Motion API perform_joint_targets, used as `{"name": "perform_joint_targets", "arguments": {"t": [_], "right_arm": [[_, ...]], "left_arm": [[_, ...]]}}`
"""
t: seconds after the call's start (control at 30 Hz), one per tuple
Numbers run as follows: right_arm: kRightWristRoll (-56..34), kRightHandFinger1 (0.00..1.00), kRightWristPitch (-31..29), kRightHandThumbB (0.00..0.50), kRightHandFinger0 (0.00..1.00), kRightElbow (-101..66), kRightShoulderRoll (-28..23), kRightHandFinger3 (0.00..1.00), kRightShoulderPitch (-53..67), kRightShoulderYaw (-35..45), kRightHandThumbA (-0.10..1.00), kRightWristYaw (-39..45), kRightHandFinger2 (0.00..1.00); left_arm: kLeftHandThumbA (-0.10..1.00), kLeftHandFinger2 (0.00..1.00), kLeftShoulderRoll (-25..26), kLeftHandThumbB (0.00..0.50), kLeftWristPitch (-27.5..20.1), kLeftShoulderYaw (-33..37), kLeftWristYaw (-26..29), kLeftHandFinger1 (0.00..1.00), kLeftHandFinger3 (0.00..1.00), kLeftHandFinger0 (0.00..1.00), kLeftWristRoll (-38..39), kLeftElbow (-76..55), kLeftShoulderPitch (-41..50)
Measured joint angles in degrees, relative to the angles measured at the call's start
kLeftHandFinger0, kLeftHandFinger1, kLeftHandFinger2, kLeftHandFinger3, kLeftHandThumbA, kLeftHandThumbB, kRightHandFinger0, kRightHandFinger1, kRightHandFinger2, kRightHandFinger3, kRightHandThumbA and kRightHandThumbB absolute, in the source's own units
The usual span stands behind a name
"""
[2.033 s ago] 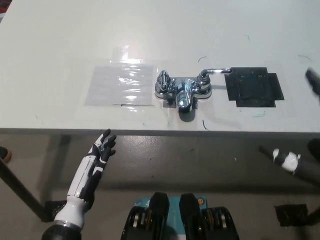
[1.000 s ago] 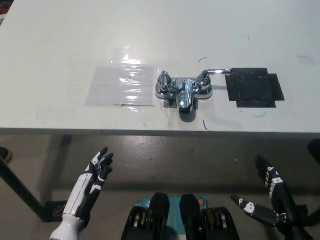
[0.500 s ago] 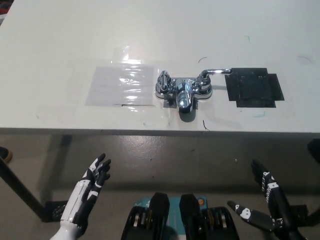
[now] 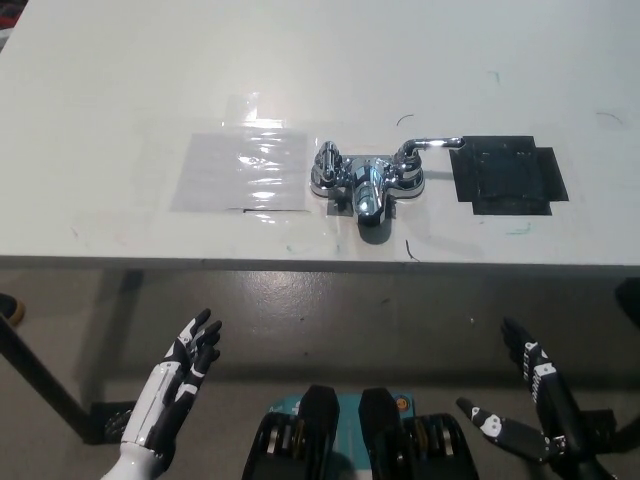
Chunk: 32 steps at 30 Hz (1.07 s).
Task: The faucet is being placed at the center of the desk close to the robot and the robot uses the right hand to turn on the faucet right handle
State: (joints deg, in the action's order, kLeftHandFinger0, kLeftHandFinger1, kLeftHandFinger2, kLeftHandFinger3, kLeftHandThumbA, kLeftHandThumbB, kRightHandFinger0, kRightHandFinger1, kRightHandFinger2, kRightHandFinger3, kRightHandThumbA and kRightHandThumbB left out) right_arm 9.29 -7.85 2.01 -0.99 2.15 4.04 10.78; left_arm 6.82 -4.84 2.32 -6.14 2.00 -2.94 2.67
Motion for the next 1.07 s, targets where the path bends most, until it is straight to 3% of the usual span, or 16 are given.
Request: {"name": "perform_joint_targets", "arguments": {"t": [1.07], "right_arm": [[0.0, 1.0, -0.07, 0.132, 1.0, 1.02, -1.7, 1.0, -0.6, -2.98, 0.76, -1.57, 1.0]], "left_arm": [[0.86, 1.0, -0.04, 0.105, -0.05, 0.14, 0.01, 1.0, 1.0, 1.0, -0.07, -0.01, -0.14]]}}
